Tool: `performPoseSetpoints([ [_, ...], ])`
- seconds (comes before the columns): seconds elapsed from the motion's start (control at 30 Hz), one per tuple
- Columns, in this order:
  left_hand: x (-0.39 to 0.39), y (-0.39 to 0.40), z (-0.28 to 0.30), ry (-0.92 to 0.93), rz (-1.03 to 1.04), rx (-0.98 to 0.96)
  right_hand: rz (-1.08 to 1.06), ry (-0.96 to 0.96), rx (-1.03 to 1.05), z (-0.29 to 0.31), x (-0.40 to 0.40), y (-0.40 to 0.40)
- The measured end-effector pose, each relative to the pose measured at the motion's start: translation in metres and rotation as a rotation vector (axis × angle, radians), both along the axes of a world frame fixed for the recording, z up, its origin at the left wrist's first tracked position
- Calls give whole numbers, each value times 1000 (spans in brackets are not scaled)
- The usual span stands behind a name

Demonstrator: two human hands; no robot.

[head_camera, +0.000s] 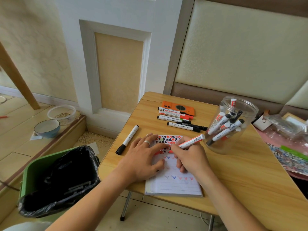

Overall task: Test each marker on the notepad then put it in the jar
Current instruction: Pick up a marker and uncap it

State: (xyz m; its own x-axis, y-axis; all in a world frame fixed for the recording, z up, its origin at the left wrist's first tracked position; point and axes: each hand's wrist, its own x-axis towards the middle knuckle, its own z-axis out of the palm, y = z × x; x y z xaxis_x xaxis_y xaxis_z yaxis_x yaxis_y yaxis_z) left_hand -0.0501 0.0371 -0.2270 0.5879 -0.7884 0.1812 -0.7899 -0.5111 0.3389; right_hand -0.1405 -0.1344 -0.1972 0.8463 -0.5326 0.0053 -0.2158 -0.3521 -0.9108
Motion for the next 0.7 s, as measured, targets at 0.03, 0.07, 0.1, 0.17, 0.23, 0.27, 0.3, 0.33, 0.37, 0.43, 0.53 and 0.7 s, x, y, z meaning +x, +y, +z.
performPoseSetpoints([
  [0.03,0,0,0,0,-2,-1,-5,4,0,0,0,0],
  [0.07,0,0,0,0,-3,0,-9,5,0,0,-1,0],
  [0.1,0,0,0,0,-6,2,-11,3,2,0,-1,0],
  [0.17,0,0,1,4,-9,4,-15,-8,6,1,-1,0],
  [0.23,0,0,1,3,-9,3,-21,-23,7,2,-2,1],
  [0.27,0,0,1,0,-7,-3,-20,-28,4,3,-2,2],
  [0.3,-1,0,2,-2,-5,-15,-17,-29,-2,4,-1,3],
  [0.33,-1,1,2,-2,-3,-31,-12,-29,-10,5,-1,3],
  [0.37,-2,1,3,-1,-1,-51,-8,-29,-16,6,-1,4],
  [0.43,-4,3,5,-5,7,-88,-1,-23,-15,6,-1,4],
  [0.53,-7,4,6,-13,62,-147,24,-6,-3,5,-1,4],
  [0.7,-7,4,5,-74,162,-233,32,6,-3,4,-2,5],
])
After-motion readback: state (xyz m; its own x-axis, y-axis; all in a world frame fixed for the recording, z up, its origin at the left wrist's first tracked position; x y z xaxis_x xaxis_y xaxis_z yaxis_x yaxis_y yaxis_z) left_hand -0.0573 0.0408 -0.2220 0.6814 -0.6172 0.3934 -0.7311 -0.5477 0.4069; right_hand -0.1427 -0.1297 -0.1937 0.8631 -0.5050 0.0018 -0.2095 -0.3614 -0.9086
